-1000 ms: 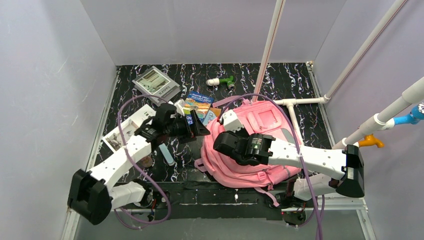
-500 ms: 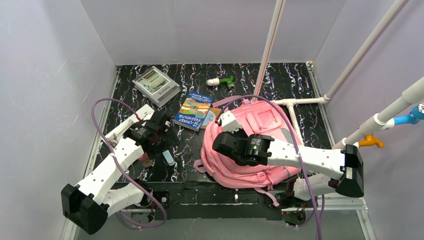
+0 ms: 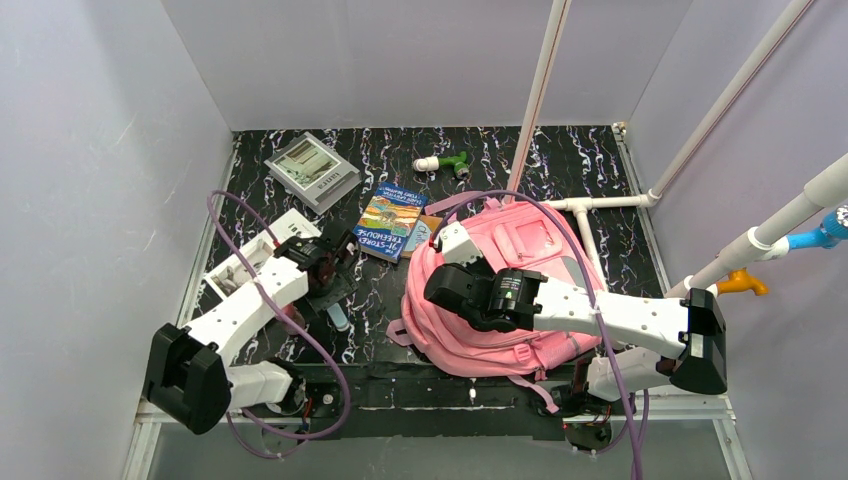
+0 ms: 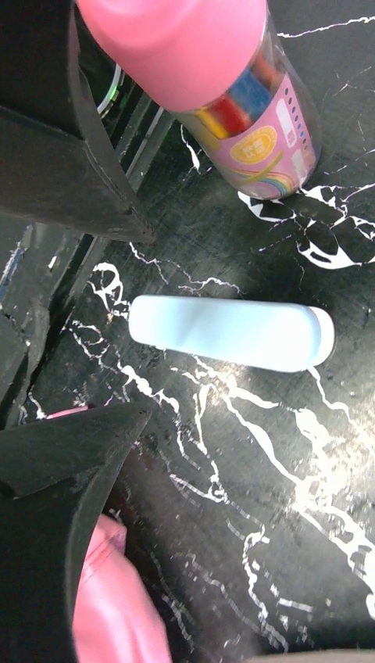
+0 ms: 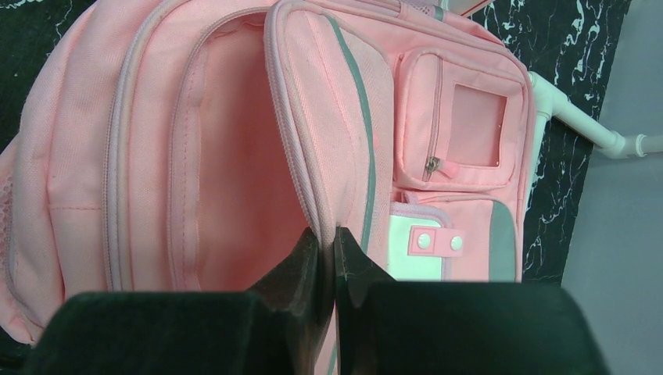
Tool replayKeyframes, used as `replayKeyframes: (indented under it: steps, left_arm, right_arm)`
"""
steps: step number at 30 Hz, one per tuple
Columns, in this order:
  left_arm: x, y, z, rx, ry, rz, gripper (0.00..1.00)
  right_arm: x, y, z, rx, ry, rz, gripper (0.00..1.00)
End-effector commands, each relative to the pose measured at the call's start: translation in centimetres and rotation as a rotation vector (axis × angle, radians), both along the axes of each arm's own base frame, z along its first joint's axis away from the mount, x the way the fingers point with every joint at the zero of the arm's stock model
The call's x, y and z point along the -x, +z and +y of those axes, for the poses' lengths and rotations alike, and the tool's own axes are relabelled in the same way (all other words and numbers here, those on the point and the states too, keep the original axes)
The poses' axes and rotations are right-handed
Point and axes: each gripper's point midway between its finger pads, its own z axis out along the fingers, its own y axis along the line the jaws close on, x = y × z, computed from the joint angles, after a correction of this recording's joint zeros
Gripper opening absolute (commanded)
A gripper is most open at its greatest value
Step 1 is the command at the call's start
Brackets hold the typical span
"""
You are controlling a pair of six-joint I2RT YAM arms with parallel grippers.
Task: Pack the student bag
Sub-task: Pick up the stationery from the center of the board.
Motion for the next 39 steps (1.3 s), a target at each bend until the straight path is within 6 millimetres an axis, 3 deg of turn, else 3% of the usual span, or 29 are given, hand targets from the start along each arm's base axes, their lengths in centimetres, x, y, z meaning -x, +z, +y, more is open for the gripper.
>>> replayKeyframes:
  steps: [1, 5, 16, 19, 22, 25, 29, 32, 35, 39]
  left_arm:
    - [-0.4, -1.8, 1.0, -0.058, 0.044, -0.008, 0.72]
    - [-0.6, -3.0, 0.7, -0.055, 0.017, 0.006, 0.71]
    - [-1.0, -4.9, 1.4, -0.113, 0.023, 0.012, 0.54]
    - [-1.1, -5.0, 1.4, -0.118, 0.017, 0.012, 0.48]
    - [-1.3, -4.7, 1.2, -0.111, -0.003, 0.009, 0.31]
    - [-1.5, -4.0, 0.9, -0.089, -0.019, -0.015, 0.26]
    - [-2.4, -1.7, -0.5, -0.006, -0.083, -0.076, 0.12]
    - [-3.7, 1.4, -2.0, 0.059, -0.192, -0.163, 0.00]
    - [-4.8, 4.8, -5.7, 0.225, -0.387, -0.272, 0.00]
    - [-3.6, 10.6, -11.7, 0.566, -0.648, -0.470, 0.00]
  right_arm:
    - [-0.9, 2.4, 0.4, -0.079, -0.026, -0.064, 0.01]
    - [-0.9, 2.7, 0.8, -0.091, -0.012, -0.061, 0.01]
    - [-0.7, 2.6, 1.0, -0.110, -0.006, -0.047, 0.01]
    - [-0.7, 2.6, 1.0, -0.110, -0.006, -0.048, 0.01]
    - [-0.7, 2.8, 0.9, -0.118, -0.010, -0.053, 0.01]
    - [-0.8, 2.8, 0.8, -0.124, -0.010, -0.061, 0.01]
    - [-0.8, 3.0, 0.8, -0.127, -0.012, -0.066, 0.01]
    - [-0.8, 3.2, 0.5, -0.146, -0.021, -0.070, 0.01]
    - [-0.6, 3.5, 0.7, -0.201, -0.013, -0.071, 0.01]
    - [-0.5, 4.0, 0.9, -0.264, -0.002, -0.080, 0.01]
